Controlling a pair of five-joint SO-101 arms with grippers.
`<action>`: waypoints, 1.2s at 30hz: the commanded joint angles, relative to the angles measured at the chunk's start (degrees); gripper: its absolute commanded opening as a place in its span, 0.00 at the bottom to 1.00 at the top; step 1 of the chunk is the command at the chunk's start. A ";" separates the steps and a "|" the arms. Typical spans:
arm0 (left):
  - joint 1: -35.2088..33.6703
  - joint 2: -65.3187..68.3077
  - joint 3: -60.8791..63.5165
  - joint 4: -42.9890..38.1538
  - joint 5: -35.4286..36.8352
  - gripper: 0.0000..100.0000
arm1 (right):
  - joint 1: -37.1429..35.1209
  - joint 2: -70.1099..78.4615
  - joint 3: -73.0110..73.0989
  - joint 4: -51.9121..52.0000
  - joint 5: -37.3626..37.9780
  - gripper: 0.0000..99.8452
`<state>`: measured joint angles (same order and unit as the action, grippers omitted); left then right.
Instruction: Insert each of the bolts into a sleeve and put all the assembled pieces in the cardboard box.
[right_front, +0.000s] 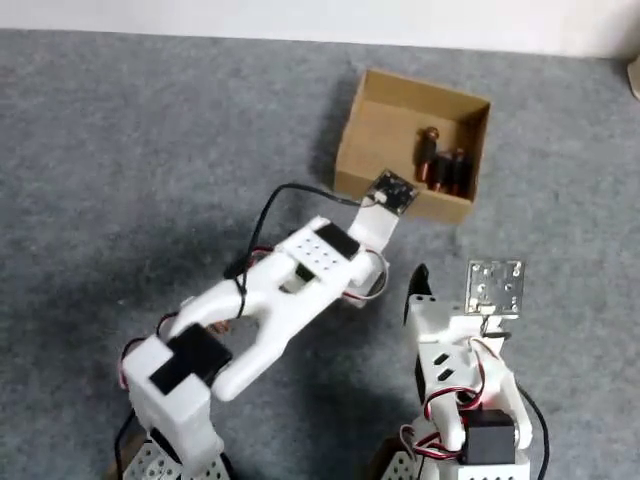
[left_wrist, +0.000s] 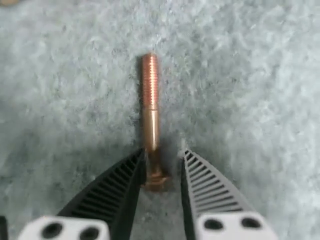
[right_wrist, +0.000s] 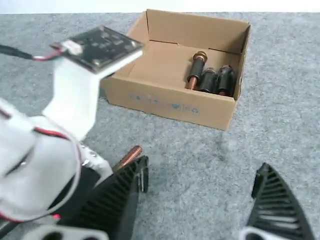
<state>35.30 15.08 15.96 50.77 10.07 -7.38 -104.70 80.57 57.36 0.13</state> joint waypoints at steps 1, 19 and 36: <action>0.66 1.89 -5.14 1.85 0.00 0.11 | 0.48 -0.22 -0.13 -0.75 -0.53 0.31; -0.57 13.49 -17.71 22.59 -1.05 0.00 | 0.75 -0.22 5.14 -6.37 -0.53 0.31; -5.93 -19.21 -14.02 48.09 -54.68 0.01 | 3.82 -0.22 7.87 -10.42 -0.53 0.31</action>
<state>33.80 1.10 0.66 97.27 -26.68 -4.22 -104.62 88.57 48.75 0.13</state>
